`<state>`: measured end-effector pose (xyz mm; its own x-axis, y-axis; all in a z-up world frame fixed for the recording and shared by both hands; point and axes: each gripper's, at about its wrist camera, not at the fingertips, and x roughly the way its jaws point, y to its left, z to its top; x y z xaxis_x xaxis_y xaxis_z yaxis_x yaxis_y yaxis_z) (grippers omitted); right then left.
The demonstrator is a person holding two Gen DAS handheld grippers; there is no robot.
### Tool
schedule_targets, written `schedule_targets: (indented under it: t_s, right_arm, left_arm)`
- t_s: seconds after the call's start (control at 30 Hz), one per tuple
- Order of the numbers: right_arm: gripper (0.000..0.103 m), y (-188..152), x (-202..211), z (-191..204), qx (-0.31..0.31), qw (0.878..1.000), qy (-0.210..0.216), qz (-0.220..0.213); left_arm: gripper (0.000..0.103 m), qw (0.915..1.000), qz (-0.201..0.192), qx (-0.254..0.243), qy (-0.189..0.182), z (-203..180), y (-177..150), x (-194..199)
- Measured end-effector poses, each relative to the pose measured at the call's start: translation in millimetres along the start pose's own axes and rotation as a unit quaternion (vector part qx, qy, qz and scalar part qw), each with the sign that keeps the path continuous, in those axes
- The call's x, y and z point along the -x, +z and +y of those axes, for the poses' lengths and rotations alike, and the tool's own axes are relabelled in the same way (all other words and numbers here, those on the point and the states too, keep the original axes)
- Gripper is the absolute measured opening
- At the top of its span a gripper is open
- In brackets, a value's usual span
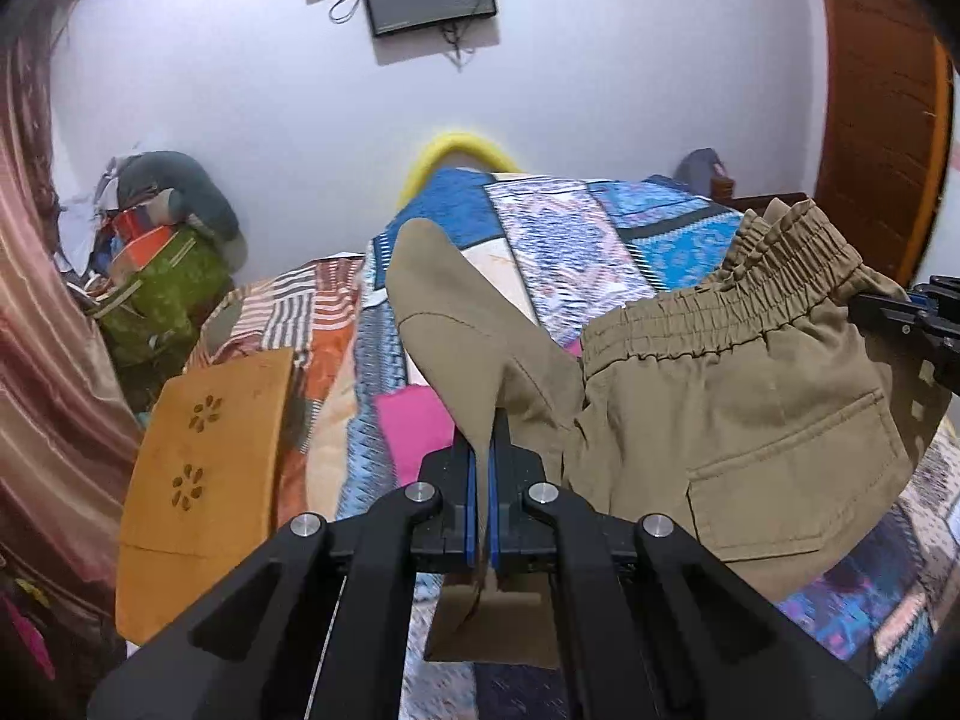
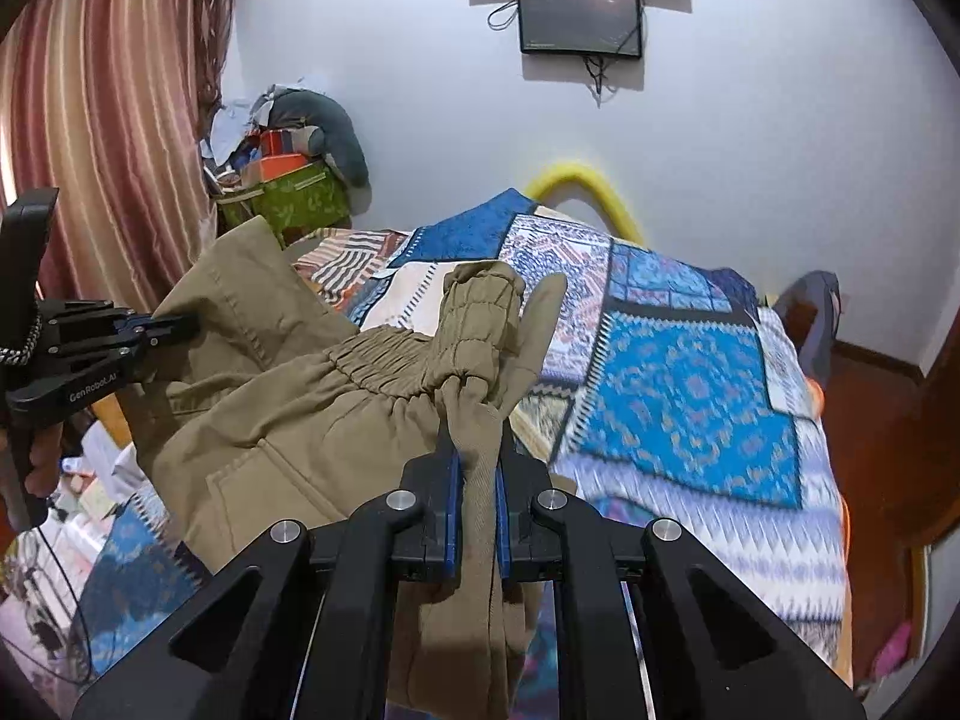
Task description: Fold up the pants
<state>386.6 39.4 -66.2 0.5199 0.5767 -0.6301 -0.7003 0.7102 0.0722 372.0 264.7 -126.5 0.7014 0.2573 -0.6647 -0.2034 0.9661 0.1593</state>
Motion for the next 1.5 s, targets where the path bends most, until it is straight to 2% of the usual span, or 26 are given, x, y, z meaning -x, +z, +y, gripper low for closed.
schedule_targets:
  t_s: [0.27,0.43,0.57,0.7,0.77,0.87,0.93,1.03,1.1,1.27,1.4,1.5]
  right_arm:
    - [0.008,15.6,-68.3,13.1,0.023,1.000,-0.017,0.006]
    - [0.008,8.5,-115.8,21.7,0.027,0.999,-0.016,0.031]
    - [0.008,-10.3,-152.0,23.9,0.035,0.996,-0.008,0.081]
    - [0.008,-21.5,-165.2,11.5,0.018,0.993,0.004,0.115]
    - [0.009,-20.7,-166.2,2.7,-0.003,0.992,0.014,0.125]
    - [0.012,-25.9,-173.3,3.2,0.001,0.988,0.018,0.152]
    - [0.016,-29.1,-174.1,3.8,0.002,0.986,0.014,0.166]
    - [0.021,-31.1,-172.9,1.8,0.000,0.985,0.010,0.172]
    - [0.036,-33.7,-173.8,0.4,0.005,0.983,-0.001,0.183]
    - [0.051,-36.5,-159.6,-6.7,-0.004,0.983,-0.015,0.182]
    - [0.052,-39.9,-136.7,-3.2,-0.003,0.986,-0.016,0.169]
    - [0.052,-37.3,-112.6,4.5,0.003,0.988,-0.010,0.156]
  left_arm:
    - [0.002,0.9988,0.027,0.032,0.025,32.3,-0.1,-69.4]
    - [0.002,0.9964,0.060,0.043,0.041,50.0,-19.8,-121.9]
    - [0.002,0.9908,0.113,0.073,0.011,68.1,-44.0,-158.5]
    - [0.004,0.9866,0.141,0.082,-0.009,82.2,-62.5,-175.6]
    - [0.005,0.9809,0.166,0.099,-0.021,89.6,-71.8,-186.8]
    - [0.008,0.9715,0.201,0.121,-0.030,95.9,-84.3,-200.4]
    - [0.011,0.9697,0.204,0.131,-0.029,96.9,-89.3,-202.0]
    - [0.013,0.9714,0.201,0.125,-0.014,93.7,-89.2,-197.3]
    - [0.015,0.9730,0.201,0.113,-0.002,92.3,-88.8,-193.8]
    - [0.015,0.9738,0.211,0.082,0.018,90.4,-91.1,-183.0]
    - [0.015,0.9737,0.219,0.046,0.043,77.1,-92.4,-162.7]
    - [0.015,0.9780,0.201,0.036,0.043,66.3,-87.4,-132.8]
